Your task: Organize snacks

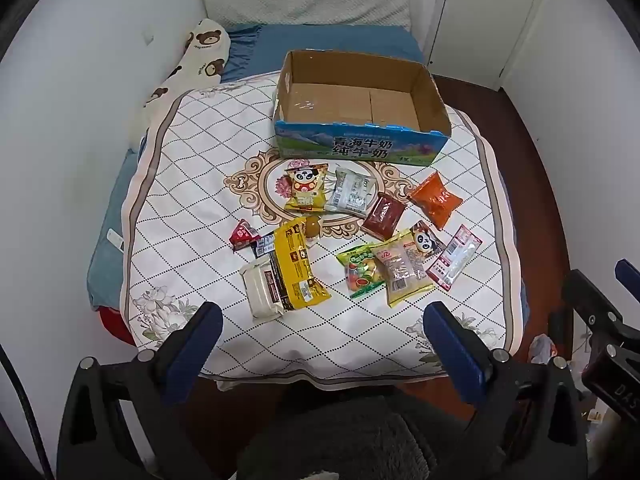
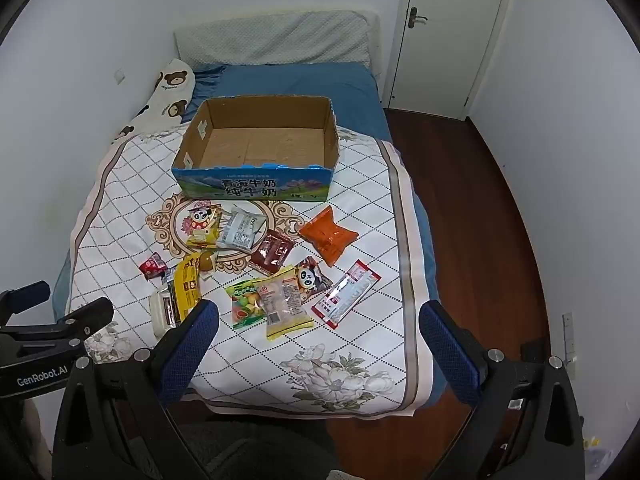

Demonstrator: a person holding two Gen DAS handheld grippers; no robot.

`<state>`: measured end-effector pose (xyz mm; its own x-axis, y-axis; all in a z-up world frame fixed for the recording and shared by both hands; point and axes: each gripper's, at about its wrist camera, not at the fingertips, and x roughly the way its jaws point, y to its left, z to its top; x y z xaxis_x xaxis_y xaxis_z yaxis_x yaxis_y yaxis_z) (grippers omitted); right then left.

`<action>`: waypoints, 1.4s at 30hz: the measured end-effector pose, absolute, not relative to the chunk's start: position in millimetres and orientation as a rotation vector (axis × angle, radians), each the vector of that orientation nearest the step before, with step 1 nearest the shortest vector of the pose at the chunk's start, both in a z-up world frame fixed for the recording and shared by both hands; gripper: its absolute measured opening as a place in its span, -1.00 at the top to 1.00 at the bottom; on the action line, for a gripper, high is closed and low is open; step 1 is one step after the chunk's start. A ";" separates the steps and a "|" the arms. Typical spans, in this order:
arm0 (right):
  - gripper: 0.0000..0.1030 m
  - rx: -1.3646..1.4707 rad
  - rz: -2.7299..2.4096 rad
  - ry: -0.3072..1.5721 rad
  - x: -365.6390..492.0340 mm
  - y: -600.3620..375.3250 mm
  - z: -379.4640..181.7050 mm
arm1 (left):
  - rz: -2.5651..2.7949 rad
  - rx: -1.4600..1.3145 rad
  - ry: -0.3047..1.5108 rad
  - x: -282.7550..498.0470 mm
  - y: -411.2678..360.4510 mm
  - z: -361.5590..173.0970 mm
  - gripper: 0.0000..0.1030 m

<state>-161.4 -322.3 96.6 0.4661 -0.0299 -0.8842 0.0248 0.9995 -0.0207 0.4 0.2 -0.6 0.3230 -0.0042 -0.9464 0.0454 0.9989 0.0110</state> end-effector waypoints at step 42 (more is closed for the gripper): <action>-0.98 0.012 -0.025 1.091 -157.0 -314.0 95.3 | -0.024 0.033 1.208 2.3 4.5 10.5 -1.00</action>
